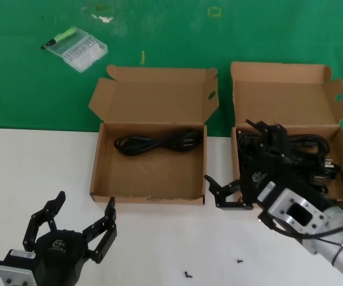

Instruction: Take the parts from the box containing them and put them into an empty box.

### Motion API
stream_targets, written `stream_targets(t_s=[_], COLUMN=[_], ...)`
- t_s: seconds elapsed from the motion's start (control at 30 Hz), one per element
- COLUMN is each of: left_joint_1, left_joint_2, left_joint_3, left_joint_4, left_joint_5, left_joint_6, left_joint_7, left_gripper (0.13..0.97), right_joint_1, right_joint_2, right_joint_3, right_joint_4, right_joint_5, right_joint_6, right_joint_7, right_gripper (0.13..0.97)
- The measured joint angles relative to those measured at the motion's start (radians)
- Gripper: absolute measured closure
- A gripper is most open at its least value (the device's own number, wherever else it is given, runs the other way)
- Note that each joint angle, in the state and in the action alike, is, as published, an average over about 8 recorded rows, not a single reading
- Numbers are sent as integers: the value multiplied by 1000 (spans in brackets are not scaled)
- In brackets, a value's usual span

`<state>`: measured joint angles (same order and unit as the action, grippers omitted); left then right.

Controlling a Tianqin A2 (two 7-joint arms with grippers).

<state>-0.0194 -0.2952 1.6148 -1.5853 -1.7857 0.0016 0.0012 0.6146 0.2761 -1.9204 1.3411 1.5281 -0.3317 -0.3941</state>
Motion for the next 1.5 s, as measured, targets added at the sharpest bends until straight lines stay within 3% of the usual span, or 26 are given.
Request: stream_targets(t_s=[0.23,0.53,0.83,1.5], left_joint_1=[3,6,10,18], left_joint_2=[-1,-2,-2,-4], left_joint_3=[-2,-5,-8,-14], left_joint_4=[-2,-5,-8,-13], left_joint_5=[-2,-5,-7,-13], left_joint_6=[0,-1,-1,-1], left_joint_7=[0,0,-1,-1], left_gripper=[464,287,177,132], right_joint_1=[-89,-205,-320,-564], right_joint_2=[3,8,12,22], right_joint_3=[47,107,167,294], right_joint_4=[38,87,135,238], right_joint_5=[40,91,142,249], right_joint_6=[48,111,173,304], right_joint_7=[57,131,205,362], right_gripper=[129,129,129,129])
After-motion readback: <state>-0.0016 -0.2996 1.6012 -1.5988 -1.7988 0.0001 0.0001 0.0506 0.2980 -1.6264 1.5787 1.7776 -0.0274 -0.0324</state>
